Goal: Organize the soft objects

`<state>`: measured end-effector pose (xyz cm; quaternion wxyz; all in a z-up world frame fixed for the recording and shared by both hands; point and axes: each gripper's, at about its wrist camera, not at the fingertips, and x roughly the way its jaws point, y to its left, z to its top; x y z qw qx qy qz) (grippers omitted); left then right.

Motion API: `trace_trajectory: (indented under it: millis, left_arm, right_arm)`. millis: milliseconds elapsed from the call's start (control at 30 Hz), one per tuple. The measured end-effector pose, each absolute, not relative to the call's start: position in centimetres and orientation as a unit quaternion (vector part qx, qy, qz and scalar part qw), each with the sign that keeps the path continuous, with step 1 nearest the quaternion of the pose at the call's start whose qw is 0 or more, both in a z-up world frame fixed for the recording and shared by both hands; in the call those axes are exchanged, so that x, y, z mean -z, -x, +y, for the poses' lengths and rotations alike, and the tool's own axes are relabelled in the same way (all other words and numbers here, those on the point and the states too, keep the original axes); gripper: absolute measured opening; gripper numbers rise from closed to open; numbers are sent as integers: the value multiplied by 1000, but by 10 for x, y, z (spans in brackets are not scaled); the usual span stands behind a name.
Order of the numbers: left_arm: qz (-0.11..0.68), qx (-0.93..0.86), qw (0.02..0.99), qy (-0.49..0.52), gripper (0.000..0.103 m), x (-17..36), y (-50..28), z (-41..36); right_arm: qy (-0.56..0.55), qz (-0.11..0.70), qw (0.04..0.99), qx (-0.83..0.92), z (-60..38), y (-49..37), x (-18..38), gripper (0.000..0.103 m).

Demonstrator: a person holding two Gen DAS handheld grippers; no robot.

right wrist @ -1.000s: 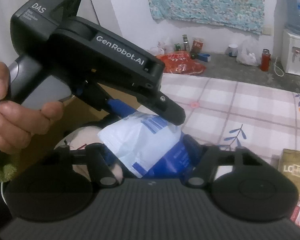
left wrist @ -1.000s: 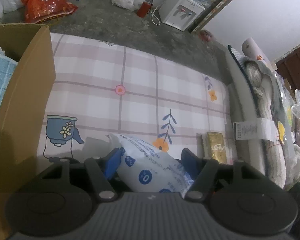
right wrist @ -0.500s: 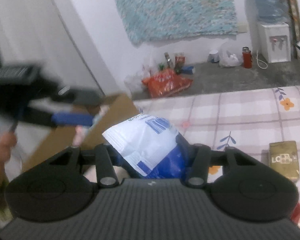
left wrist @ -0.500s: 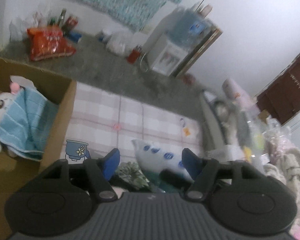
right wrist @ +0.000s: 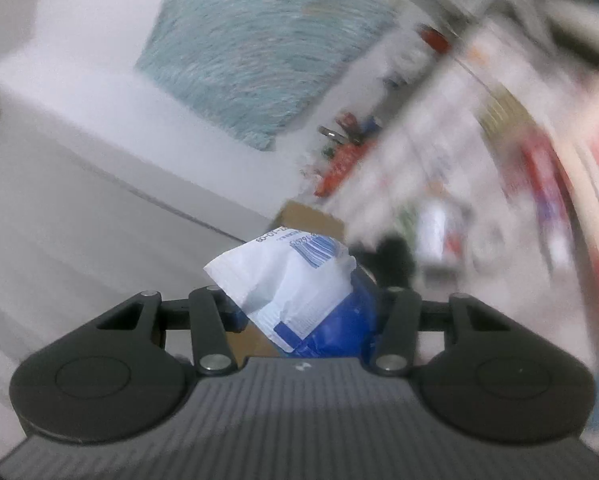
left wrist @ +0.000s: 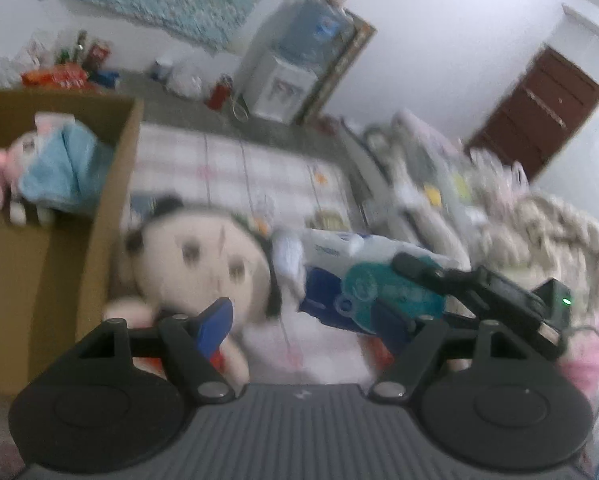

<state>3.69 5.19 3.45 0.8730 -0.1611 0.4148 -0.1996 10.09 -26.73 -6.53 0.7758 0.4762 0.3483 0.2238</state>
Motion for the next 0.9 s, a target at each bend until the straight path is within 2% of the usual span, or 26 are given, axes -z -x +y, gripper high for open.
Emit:
trace_trajectory:
  millis: [167, 233, 333, 400, 467, 700, 900]
  left_arm:
    - [443, 219, 860, 128, 76, 4, -6, 39]
    - [457, 219, 854, 118, 76, 19, 2, 36]
    - [478, 226, 841, 111, 76, 36, 4, 29]
    - [489, 231, 834, 107, 76, 46, 5, 23]
    - [495, 239, 829, 105, 76, 55, 6, 19]
    - [503, 275, 816, 74, 76, 66, 1, -2]
    - [514, 296, 803, 66, 77, 75, -7, -18]
  right_arm:
    - [-538, 391, 733, -146, -264, -57, 143, 50]
    - [-555, 374, 729, -145, -267, -43, 152, 52]
    - [-514, 376, 760, -129, -271, -34, 138, 59]
    - [-475, 389, 780, -123, -273, -30, 128, 73]
    - [-436, 405, 796, -109, -279, -30, 117, 77]
    - [-260, 394, 877, -86, -283, -28, 78, 80]
    - [-231, 410, 872, -133, -273, -57, 84, 79]
